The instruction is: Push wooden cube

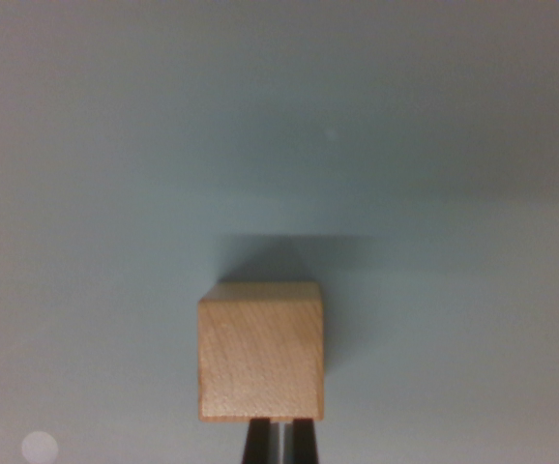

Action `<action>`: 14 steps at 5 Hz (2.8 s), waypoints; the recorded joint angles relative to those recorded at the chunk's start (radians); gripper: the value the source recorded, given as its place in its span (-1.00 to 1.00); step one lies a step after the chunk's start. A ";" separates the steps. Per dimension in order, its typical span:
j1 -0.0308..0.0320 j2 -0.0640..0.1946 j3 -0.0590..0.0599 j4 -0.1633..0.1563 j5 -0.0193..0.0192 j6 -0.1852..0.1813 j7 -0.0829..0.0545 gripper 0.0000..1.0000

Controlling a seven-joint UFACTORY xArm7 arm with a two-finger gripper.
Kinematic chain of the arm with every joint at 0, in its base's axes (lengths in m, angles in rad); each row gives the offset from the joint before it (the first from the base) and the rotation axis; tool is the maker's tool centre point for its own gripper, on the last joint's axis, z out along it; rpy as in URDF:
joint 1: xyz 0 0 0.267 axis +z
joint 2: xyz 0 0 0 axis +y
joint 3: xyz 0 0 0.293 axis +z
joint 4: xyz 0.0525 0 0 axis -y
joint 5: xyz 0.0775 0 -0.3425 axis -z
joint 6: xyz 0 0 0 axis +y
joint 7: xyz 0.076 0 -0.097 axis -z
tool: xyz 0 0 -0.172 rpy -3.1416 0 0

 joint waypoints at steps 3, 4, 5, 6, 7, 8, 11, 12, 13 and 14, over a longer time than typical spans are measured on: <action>0.0076 -0.002 0.012 -0.083 0.0008 -0.079 0.012 -1.00; 0.0076 -0.002 0.012 -0.083 0.0008 -0.079 0.012 -1.00; 0.0112 -0.003 0.017 -0.122 0.0012 -0.116 0.017 -1.00; 0.0112 -0.003 0.017 -0.122 0.0012 -0.116 0.017 -1.00; 0.0145 -0.004 0.022 -0.158 0.0016 -0.151 0.023 -1.00; 0.0145 -0.004 0.022 -0.158 0.0016 -0.151 0.023 -1.00; 0.0201 -0.005 0.031 -0.220 0.0022 -0.209 0.031 -1.00; 0.0201 -0.005 0.031 -0.220 0.0022 -0.209 0.031 -1.00; 0.0225 -0.005 0.034 -0.246 0.0025 -0.234 0.035 -1.00; 0.0225 -0.005 0.034 -0.246 0.0025 -0.234 0.035 -1.00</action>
